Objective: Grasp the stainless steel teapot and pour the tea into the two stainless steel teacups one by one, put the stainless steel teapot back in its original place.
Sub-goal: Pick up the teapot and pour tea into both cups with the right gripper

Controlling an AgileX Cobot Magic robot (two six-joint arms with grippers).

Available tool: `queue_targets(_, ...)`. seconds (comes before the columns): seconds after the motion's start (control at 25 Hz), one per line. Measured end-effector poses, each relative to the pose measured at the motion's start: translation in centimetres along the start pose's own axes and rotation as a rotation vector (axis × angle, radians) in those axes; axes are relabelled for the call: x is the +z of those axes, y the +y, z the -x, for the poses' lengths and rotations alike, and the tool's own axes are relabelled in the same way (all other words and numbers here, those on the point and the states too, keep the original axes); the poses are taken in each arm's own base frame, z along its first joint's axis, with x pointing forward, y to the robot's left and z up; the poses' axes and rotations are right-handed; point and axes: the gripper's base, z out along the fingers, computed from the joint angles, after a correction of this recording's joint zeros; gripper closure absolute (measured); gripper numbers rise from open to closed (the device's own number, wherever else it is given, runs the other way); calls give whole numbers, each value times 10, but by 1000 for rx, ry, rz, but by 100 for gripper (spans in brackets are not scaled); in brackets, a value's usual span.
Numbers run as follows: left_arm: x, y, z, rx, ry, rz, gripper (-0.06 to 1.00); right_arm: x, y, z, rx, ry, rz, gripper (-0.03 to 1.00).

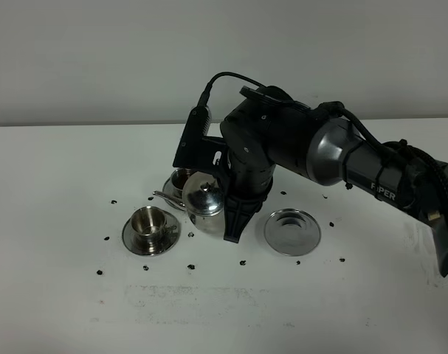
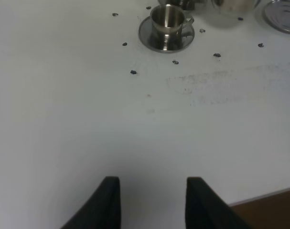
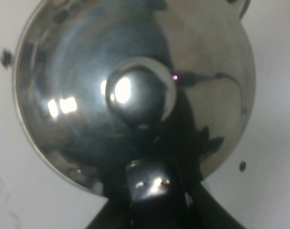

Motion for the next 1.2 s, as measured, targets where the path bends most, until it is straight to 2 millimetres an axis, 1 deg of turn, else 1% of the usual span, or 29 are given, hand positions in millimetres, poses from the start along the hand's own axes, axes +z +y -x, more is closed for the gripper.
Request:
queue_targets(0.2, 0, 0, 0, 0, 0, 0, 63, 3, -2, -1, -71, 41, -72, 76)
queue_targets(0.36, 0, 0, 0, 0, 0, 0, 63, 7, -2, 3, -124, 45, -123, 76)
queue_targets(0.68, 0, 0, 0, 0, 1, 0, 63, 20, 5, 8, -190, 77, -146, 76)
queue_targets(0.84, 0, 0, 0, 0, 1, 0, 63, 22, 8, 11, -237, 94, -178, 76)
queue_targets(1.2, 0, 0, 0, 0, 1, 0, 63, 20, 10, 15, -344, 108, -227, 76)
